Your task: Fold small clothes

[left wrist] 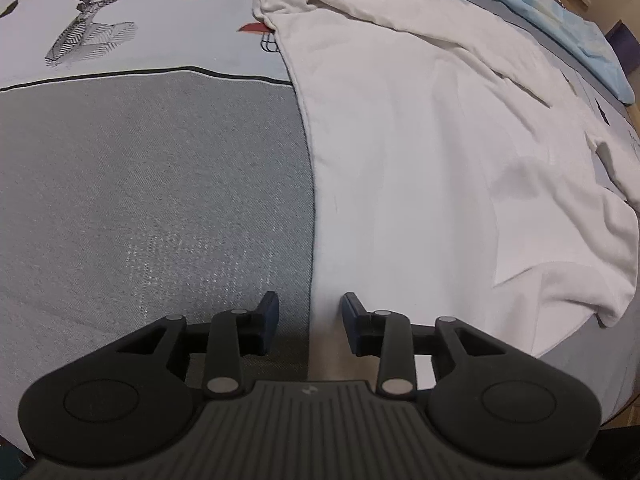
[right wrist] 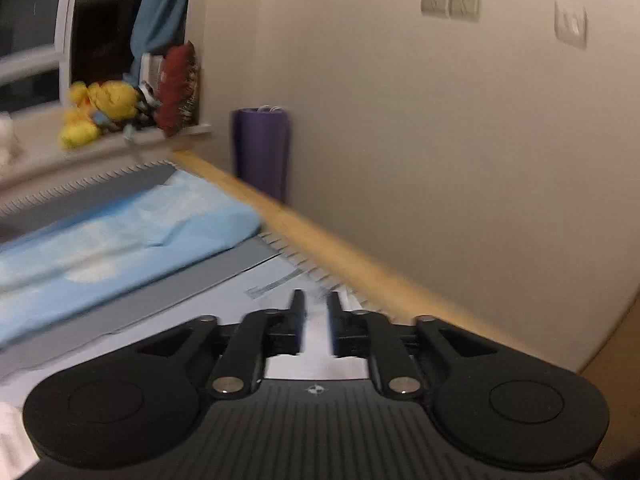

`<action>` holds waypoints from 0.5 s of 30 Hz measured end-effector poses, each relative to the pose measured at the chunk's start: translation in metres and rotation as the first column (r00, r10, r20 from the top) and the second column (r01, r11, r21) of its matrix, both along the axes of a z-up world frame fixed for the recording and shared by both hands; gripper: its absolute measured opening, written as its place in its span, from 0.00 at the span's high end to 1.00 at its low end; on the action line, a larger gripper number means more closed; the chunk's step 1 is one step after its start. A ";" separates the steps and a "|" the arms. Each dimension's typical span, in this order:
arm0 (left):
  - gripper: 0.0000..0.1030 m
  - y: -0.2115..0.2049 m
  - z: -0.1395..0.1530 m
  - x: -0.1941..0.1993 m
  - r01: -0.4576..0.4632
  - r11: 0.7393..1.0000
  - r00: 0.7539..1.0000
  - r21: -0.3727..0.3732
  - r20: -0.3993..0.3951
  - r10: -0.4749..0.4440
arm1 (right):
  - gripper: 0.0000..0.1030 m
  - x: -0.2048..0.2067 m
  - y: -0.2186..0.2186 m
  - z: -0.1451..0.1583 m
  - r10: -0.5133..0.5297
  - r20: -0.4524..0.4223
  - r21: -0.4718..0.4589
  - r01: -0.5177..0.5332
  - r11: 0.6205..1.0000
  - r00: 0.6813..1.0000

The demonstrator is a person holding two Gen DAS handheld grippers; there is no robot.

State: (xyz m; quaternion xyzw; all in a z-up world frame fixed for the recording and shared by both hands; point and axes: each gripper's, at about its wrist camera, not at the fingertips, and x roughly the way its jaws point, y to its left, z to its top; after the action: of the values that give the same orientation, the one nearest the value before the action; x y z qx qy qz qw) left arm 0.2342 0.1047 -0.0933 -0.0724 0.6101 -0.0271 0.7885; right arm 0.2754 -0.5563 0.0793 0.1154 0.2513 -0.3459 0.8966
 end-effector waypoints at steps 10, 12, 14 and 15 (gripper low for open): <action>0.62 -0.003 -0.005 -0.009 0.035 0.999 0.999 -0.040 -0.027 -0.036 | 0.64 -0.055 0.150 -0.163 0.733 -0.115 0.538 -0.578 0.614 0.671; 0.62 -0.005 -0.006 -0.011 0.047 0.998 0.999 -0.033 -0.023 -0.048 | 0.64 -0.064 0.169 -0.176 0.752 -0.203 0.533 -0.574 0.622 0.627; 0.65 -0.007 -0.006 -0.014 0.069 0.997 0.997 -0.016 -0.018 -0.070 | 0.69 -0.071 0.176 -0.183 0.753 -0.280 0.507 -0.574 0.643 0.596; 0.79 -0.009 -0.005 -0.016 0.087 0.996 0.996 -0.001 -0.013 -0.087 | 0.78 -0.073 0.175 -0.180 0.745 -0.290 0.491 -0.574 0.655 0.601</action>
State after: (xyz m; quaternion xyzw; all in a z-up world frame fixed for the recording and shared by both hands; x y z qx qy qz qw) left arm 0.2180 0.0958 -0.0983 -0.0462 0.6179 -0.0609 0.7826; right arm 0.2023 -0.3812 -0.1009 0.0817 0.5412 0.0505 0.8354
